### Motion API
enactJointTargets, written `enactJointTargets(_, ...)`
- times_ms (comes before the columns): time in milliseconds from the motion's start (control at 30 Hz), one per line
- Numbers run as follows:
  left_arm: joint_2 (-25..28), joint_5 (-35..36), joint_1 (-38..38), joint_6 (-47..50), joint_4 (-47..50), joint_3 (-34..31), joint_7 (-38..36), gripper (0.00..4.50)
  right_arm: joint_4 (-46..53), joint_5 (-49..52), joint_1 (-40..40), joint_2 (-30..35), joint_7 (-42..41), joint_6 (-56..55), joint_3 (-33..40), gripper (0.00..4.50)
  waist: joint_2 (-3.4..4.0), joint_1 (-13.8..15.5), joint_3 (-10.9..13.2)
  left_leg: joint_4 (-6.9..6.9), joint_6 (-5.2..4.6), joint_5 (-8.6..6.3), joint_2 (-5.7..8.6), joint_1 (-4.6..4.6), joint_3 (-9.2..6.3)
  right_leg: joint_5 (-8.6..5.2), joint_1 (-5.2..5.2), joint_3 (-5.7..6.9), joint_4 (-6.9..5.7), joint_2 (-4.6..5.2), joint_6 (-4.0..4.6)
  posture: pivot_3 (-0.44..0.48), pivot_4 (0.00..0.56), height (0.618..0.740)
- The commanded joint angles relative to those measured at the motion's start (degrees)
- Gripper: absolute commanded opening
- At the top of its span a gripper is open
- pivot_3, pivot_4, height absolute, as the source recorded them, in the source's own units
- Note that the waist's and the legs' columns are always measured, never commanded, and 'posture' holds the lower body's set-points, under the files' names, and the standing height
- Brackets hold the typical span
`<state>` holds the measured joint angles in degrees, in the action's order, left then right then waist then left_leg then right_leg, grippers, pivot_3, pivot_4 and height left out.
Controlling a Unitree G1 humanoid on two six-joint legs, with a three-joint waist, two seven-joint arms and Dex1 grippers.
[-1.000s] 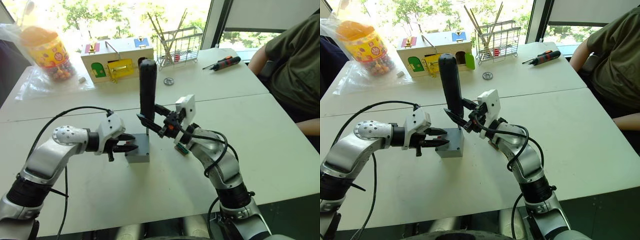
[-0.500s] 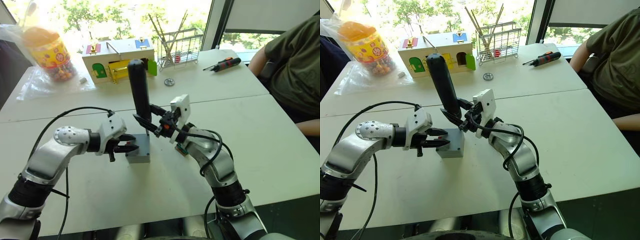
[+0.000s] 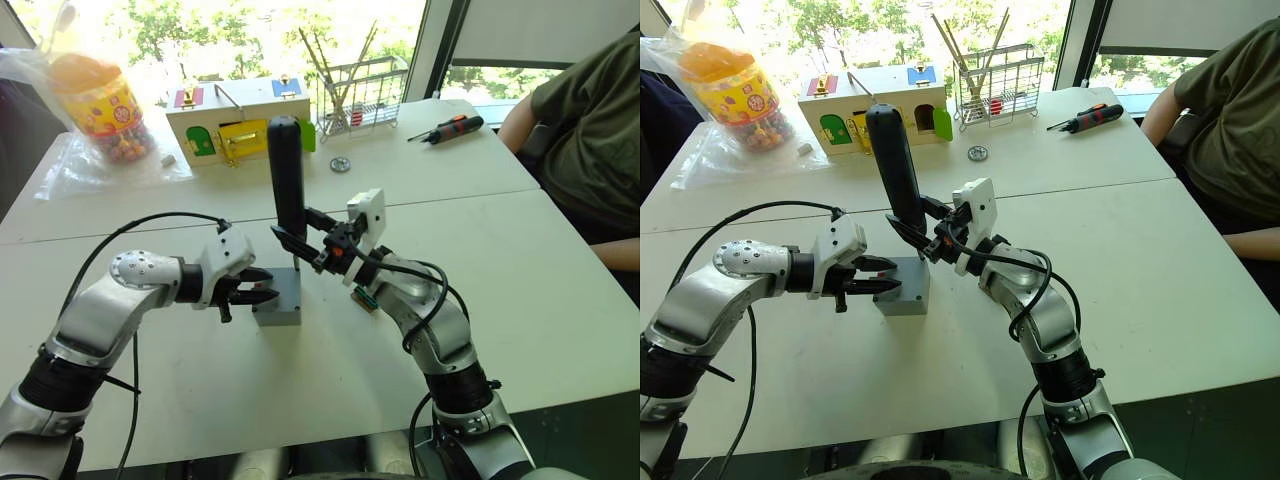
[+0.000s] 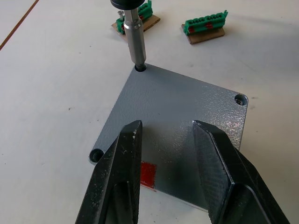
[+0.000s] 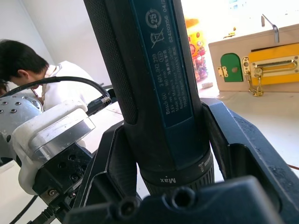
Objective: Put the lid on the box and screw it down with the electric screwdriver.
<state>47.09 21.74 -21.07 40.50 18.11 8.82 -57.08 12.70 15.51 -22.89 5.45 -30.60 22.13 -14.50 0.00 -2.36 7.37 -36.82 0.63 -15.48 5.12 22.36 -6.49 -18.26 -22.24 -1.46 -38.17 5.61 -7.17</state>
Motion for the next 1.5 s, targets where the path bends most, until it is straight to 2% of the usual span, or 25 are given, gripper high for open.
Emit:
enactJointTargets(33,-0.04,-0.93,0.53,-0.21,-0.23,1.36,-0.26,1.68,-4.84,-1.12,3.96,0.39,0.08,3.04,-2.78,1.89,0.01,-0.01,-0.09,0.0,-0.01,0.0,0.0,0.0,0.0,0.0,0.01,0.0,0.01,0.0,0.0,0.0,0.15,0.74)
enactJointTargets(733,0.18,-1.3,0.78,-1.64,-1.41,2.42,-0.45,1.68,-7.72,-2.43,4.27,0.51,2.3,0.9,-2.62,1.89,0.11,0.09,-0.46,0.02,-0.03,-0.02,0.0,-0.02,-0.03,0.0,0.04,-0.01,0.04,0.0,0.0,0.0,0.15,0.74)
enactJointTargets(1333,-0.35,-1.92,0.96,-2.93,-2.38,2.98,-0.45,1.68,-6.78,-2.59,4.09,0.61,2.7,0.15,-2.59,1.89,0.16,0.22,-0.53,0.06,-0.05,-0.03,0.0,-0.02,-0.03,0.0,0.05,-0.01,0.11,0.01,0.0,0.0,0.15,0.74)
enactJointTargets(1500,-1.11,-2.74,0.65,-3.38,-3.25,3.72,-0.12,1.68,-3.97,-1.73,3.01,-0.04,2.86,-0.19,-2.15,1.89,0.16,0.46,-0.52,0.06,-0.05,-0.03,0.01,-0.02,-0.03,0.0,0.06,-0.01,0.12,0.02,0.0,0.0,0.15,0.74)
